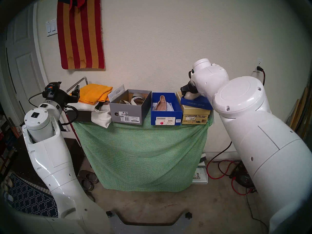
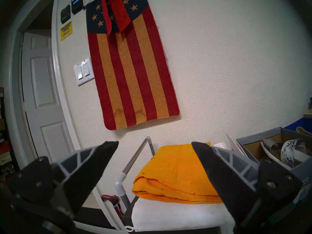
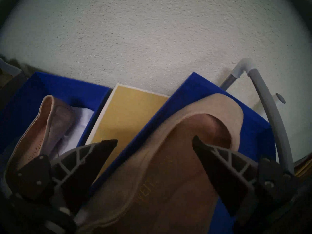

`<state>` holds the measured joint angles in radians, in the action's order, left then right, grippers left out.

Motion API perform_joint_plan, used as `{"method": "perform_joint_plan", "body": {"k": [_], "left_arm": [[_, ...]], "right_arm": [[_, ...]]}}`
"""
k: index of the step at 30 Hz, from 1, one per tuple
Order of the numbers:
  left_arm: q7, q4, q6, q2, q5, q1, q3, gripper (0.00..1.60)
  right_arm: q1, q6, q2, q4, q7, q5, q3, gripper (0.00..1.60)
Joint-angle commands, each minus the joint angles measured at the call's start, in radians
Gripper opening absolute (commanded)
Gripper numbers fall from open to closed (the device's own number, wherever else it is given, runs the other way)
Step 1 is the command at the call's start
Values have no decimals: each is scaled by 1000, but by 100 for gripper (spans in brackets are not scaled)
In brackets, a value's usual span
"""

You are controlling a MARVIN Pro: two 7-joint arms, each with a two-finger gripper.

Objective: Put shoes into shoe box

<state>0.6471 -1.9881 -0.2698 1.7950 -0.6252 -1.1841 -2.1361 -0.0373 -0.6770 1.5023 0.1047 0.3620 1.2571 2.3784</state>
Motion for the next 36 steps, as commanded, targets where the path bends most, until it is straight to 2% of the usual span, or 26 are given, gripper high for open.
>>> {"method": "perform_joint_plan", "body": {"k": [1, 14, 15, 16, 17, 18, 19, 36], "left_arm": [[0, -1, 0, -2, 1, 1, 1, 160], [1, -1, 0, -1, 0, 1, 0, 160], [1, -1, 0, -1, 0, 2, 0, 160], [1, -1, 0, -1, 0, 2, 0, 160], [2, -1, 0, -1, 0, 2, 0, 160], [2, -1, 0, -1, 0, 2, 0, 160], [2, -1, 0, -1, 0, 2, 0, 160], [4, -1, 1, 0, -3, 3, -2, 160]], "right_arm": [[-4, 17, -56, 7, 25, 19, -18, 160], [5, 31, -36, 4, 76, 44, -42, 160], [5, 34, -38, 4, 82, 47, -44, 142], [4, 35, -40, 5, 86, 49, -45, 115], [4, 37, -42, 5, 90, 50, -46, 65], [3, 39, -44, 4, 96, 52, -47, 27], [2, 42, -46, 4, 101, 53, -48, 0], [-2, 82, -54, 17, 127, 72, -63, 0]]}}
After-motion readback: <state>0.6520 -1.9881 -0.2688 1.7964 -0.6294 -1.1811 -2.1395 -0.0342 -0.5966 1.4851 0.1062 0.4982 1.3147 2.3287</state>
